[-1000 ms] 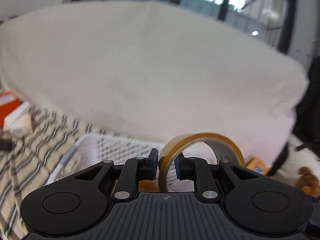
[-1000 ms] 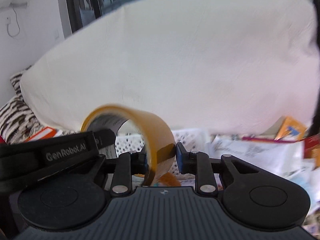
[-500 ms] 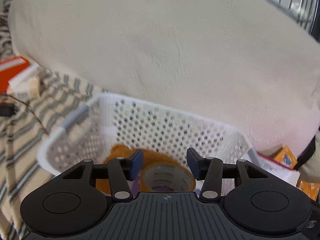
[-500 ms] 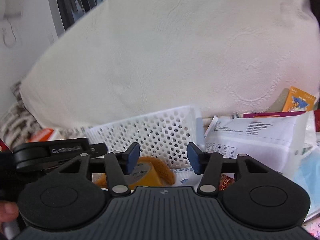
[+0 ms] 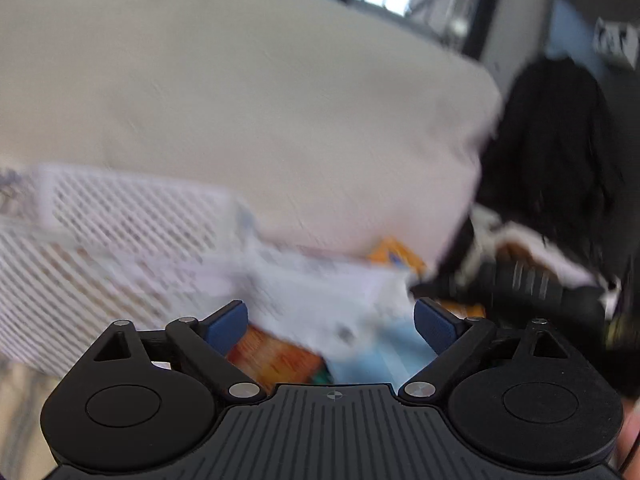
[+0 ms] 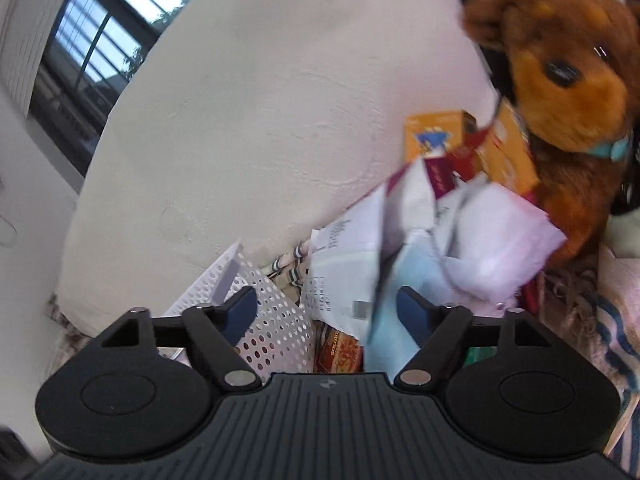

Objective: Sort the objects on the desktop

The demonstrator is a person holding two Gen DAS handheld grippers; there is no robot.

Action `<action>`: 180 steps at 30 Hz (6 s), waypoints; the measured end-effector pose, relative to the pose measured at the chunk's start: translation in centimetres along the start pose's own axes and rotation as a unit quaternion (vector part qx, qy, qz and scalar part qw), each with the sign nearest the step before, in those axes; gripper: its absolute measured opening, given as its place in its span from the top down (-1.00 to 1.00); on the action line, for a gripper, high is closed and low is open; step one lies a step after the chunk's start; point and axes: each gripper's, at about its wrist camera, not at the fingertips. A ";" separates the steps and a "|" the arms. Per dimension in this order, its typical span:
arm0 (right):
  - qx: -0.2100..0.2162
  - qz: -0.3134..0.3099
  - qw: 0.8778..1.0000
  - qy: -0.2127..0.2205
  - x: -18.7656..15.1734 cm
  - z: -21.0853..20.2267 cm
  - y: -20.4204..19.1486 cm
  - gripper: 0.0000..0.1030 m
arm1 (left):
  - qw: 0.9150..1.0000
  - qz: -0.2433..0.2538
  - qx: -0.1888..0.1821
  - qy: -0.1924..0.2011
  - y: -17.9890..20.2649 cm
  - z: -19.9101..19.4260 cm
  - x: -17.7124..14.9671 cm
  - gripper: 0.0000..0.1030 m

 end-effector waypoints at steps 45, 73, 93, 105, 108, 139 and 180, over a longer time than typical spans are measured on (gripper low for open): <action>-0.254 -0.058 0.962 0.081 -6.6 -3.3 3.3 0.96 | 0.989 0.015 0.146 -0.031 -3.2 3.9 -2.6 -0.99; -0.227 -0.045 0.970 0.076 -6.8 -4.0 5.6 0.75 | 0.983 -0.045 0.051 -0.171 -7.7 4.0 -2.8 -0.71; -0.191 -0.011 0.977 0.089 -6.9 -5.0 5.7 0.72 | 0.991 -0.062 -0.024 -0.118 -6.7 2.4 -2.8 1.00; -0.087 0.047 0.989 0.106 -6.7 -7.3 6.2 0.74 | 0.996 -0.060 -0.015 -0.064 -6.6 0.3 -2.3 1.00; -0.075 0.051 0.990 0.105 -6.7 -7.7 5.8 0.74 | 0.996 -0.055 -0.004 -0.065 -6.5 0.0 -2.3 1.00; -0.048 -0.041 0.997 0.053 -1.9 -6.5 -1.1 -0.22 | 0.981 -0.116 -0.019 -0.156 -9.1 -1.1 -2.6 0.43; -0.019 0.165 0.985 0.035 -13.6 -8.6 7.6 0.51 | 0.979 -0.164 -0.023 -0.122 -7.5 0.8 -4.7 -0.84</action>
Point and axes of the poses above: each gripper's, at about its wrist camera, not at the fingertips, and z roughly the way its jaws point, y to its right, x to its top, and after that the axes turned 4 degrees about -y, right-handed
